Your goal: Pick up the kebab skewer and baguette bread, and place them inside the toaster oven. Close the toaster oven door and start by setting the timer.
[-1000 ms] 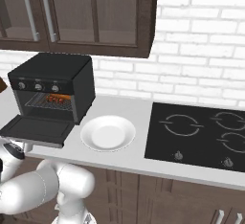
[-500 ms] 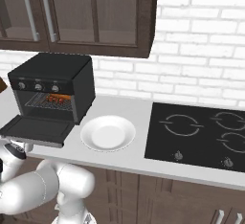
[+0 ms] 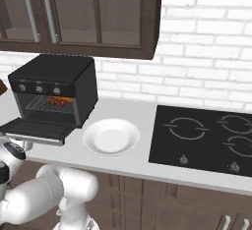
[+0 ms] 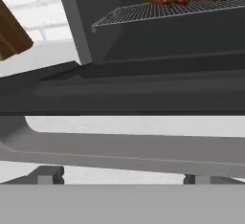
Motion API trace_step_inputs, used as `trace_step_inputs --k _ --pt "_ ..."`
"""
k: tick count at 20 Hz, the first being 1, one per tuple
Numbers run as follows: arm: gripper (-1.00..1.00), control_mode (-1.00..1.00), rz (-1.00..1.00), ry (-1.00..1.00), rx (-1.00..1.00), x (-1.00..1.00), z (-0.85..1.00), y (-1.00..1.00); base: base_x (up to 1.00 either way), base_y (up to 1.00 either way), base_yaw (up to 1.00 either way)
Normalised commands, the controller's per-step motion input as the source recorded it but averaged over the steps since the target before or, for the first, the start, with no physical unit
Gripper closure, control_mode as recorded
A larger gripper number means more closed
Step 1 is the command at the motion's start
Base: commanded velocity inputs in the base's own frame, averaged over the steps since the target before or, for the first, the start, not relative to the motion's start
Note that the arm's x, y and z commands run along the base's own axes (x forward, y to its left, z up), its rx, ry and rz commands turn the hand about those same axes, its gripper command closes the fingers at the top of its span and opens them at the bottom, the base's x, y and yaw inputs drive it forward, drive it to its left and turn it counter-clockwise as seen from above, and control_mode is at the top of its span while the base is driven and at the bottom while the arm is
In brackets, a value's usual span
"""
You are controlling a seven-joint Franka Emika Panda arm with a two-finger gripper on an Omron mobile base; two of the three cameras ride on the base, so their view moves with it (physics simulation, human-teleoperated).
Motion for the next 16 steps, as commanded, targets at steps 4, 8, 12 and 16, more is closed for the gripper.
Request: trace_step_inputs --k 4,8,12,16 --pt "-1.00 -1.00 0.00 -0.01 0.00 0.32 0.71 0.00 0.00 0.00 0.00" --pt "-1.00 -1.00 0.00 0.00 0.00 0.38 0.67 0.00 0.00 0.00 0.00" --pt "-1.00 -1.00 0.00 0.00 0.00 0.40 0.57 0.00 0.00 0.00 0.00" --pt "-1.00 -1.00 0.00 0.00 0.00 0.45 0.52 0.00 0.00 0.00 0.00"
